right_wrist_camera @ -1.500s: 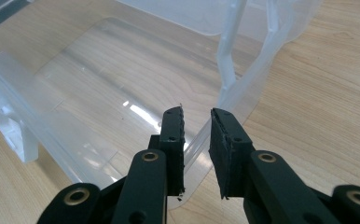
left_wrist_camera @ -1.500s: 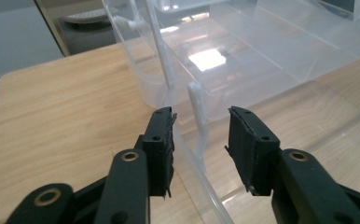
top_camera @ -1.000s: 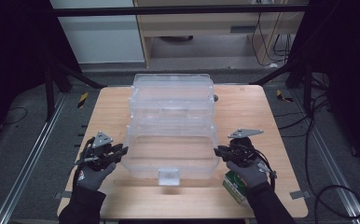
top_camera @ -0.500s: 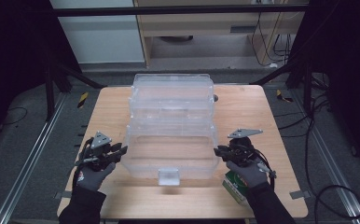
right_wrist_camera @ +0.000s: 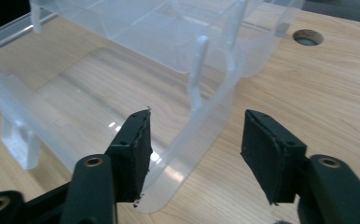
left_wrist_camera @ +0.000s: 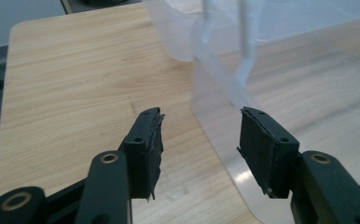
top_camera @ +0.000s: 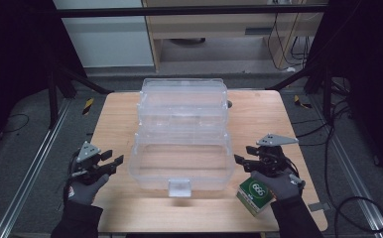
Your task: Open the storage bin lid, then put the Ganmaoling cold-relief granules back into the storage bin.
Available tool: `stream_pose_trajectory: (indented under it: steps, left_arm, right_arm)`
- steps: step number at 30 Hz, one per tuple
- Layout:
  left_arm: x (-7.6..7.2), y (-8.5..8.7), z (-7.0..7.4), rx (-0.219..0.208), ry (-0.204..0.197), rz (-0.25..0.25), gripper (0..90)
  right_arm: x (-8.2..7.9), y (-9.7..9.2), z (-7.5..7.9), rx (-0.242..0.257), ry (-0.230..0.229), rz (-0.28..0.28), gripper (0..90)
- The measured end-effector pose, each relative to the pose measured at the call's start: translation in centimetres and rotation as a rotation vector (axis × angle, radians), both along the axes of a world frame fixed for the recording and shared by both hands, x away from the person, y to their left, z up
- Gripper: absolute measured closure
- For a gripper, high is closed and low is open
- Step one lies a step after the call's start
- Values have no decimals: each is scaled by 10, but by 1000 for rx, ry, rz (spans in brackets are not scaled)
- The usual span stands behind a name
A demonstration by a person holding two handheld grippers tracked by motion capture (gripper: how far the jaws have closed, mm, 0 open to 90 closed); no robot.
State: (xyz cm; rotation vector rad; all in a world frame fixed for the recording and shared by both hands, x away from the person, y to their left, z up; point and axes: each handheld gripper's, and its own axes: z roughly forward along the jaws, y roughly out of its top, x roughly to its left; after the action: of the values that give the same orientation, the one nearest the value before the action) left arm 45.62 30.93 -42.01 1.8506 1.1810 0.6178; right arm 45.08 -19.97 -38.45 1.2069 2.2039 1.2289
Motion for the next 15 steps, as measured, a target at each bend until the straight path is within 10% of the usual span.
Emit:
stream_pose_trajectory:
  steps: [15]
  left_arm:
    - [10, 15, -18, 14, 30, 70, 433]
  right_arm:
    - [-10, -23, 3, -58, 62, -32, 334]
